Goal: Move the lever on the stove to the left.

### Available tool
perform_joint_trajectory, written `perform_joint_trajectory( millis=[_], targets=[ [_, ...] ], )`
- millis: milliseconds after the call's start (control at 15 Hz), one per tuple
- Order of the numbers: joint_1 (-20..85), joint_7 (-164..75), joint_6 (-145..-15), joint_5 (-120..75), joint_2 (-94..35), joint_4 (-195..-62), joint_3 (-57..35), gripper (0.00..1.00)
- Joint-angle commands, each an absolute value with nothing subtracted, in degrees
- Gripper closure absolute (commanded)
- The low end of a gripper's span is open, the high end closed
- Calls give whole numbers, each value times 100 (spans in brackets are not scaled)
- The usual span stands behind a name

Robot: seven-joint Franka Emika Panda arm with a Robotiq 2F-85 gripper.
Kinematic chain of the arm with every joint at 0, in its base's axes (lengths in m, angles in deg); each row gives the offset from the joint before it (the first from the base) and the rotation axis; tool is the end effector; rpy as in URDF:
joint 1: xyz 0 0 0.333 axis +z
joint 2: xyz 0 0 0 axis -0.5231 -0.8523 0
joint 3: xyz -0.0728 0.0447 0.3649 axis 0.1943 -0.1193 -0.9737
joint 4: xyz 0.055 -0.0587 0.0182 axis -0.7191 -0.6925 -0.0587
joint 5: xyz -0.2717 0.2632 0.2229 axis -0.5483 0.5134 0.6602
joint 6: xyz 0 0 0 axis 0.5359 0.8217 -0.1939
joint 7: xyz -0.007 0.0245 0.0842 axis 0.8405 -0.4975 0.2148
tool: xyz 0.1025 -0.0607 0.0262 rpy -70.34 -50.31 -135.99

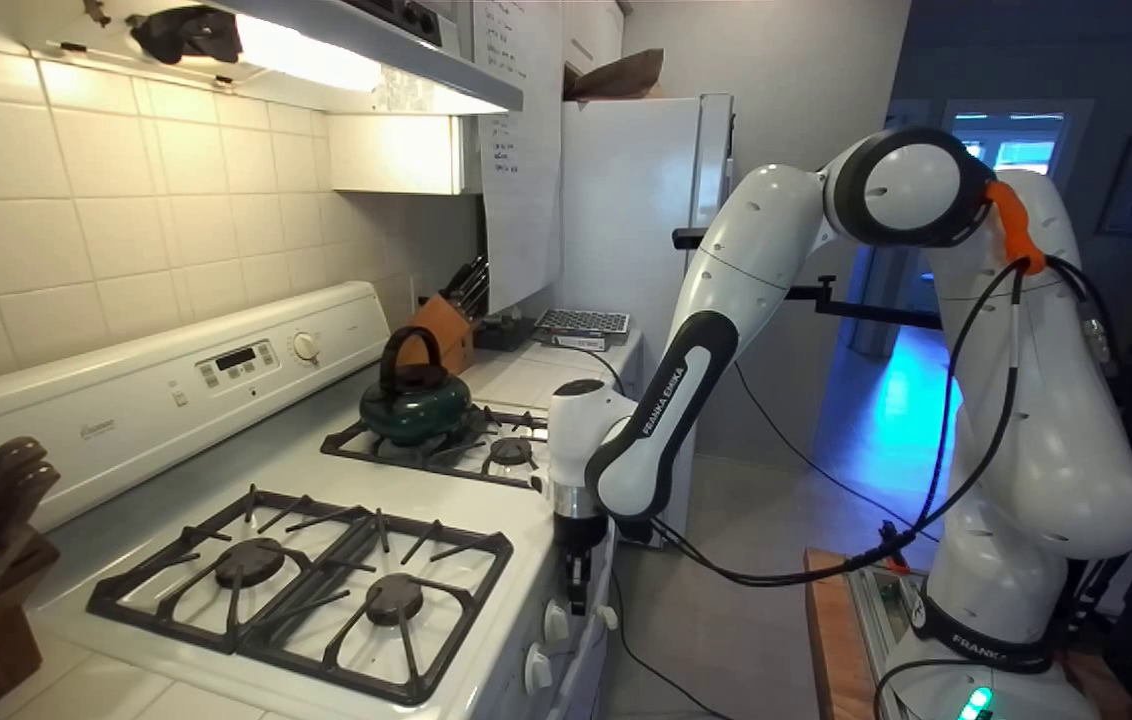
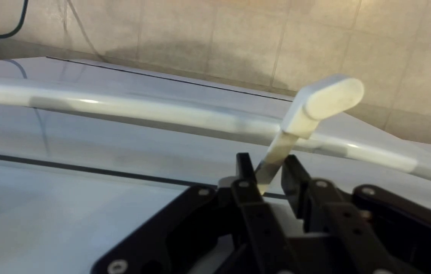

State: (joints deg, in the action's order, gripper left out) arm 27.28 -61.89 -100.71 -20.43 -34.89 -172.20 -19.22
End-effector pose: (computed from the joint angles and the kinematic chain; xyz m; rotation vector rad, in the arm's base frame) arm 0.5359 0.0030 0.1565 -3.0952 -0.3556 0.0597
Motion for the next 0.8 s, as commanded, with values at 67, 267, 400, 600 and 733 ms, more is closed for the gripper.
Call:
perform_joint_trajectory(
  millis=[67, 267, 400, 600, 733],
  targets=[
    [3019, -6002, -9902, -1947, -3439, -17243, -2145, 94],
    [2994, -5990, -10152, -1880, -3429, -17318, -2201, 94],
    [2975, -5998, -10189, -1842, -3429, -17341, -2233, 94],
    [2982, -5956, -10239, -1848, -3420, -17367, -2229, 94],
    [2985, -5931, -10267, -1856, -3408, -17380, -2217, 75]
  ],
)
